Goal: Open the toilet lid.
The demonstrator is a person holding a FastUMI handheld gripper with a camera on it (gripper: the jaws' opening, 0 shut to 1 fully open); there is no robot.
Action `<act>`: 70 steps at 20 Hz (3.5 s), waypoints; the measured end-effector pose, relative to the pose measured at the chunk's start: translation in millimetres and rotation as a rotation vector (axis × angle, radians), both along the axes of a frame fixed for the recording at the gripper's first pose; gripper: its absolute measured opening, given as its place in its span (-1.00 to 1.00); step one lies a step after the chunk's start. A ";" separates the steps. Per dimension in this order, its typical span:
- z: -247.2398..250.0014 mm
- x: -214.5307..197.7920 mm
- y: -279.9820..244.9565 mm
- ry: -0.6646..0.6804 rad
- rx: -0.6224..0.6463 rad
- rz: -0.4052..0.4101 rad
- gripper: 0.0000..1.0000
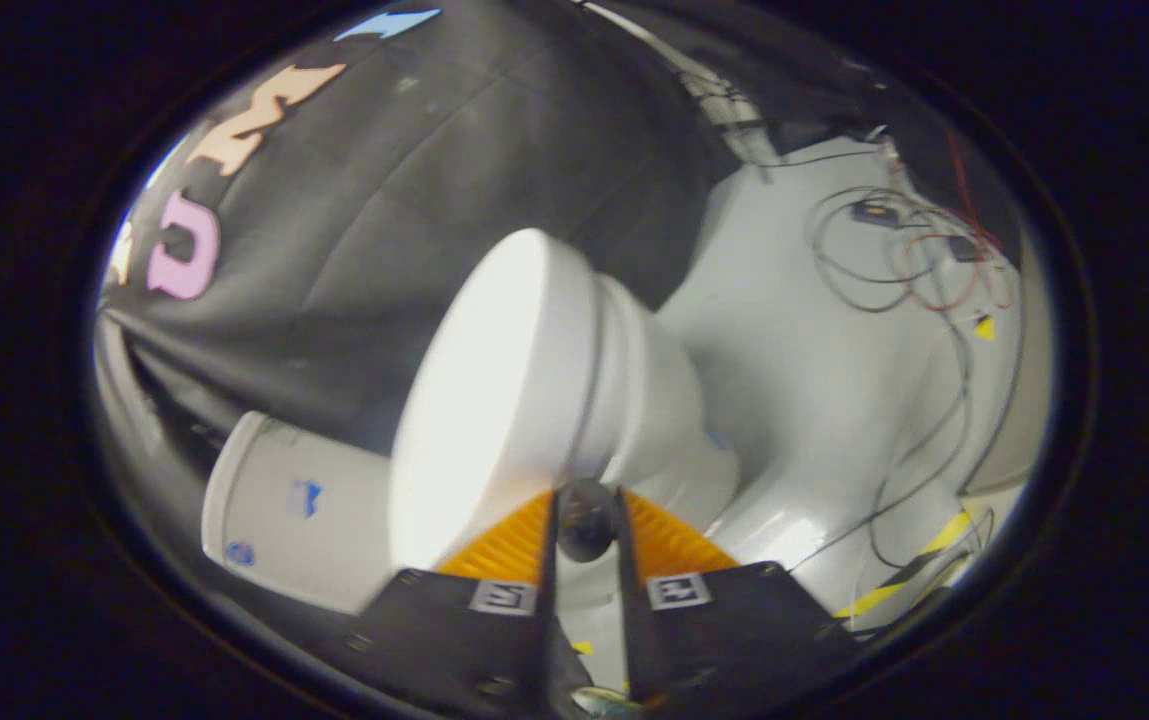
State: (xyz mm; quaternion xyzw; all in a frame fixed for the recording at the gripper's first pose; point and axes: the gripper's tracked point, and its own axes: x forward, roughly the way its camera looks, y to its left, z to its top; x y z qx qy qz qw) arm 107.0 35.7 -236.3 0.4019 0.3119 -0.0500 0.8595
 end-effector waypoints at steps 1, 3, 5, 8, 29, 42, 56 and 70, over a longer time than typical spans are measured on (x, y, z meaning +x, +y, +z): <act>7.1 -3.1 3.2 -0.008 0.032 0.008 -0.58; 4.8 -3.7 0.1 0.002 0.074 -0.006 -0.72; 6.2 -5.7 0.4 0.009 0.098 0.015 -0.96; 9.1 -8.0 0.7 0.019 0.086 0.028 -0.96; 113.9 -14.2 36.0 -0.095 0.041 0.081 -0.97; 159.9 -8.6 68.5 -0.161 -0.172 0.172 -0.98; 204.2 -9.0 113.0 -0.235 -0.300 0.244 -0.97; 236.4 -9.0 165.0 -0.335 -0.370 0.321 -0.96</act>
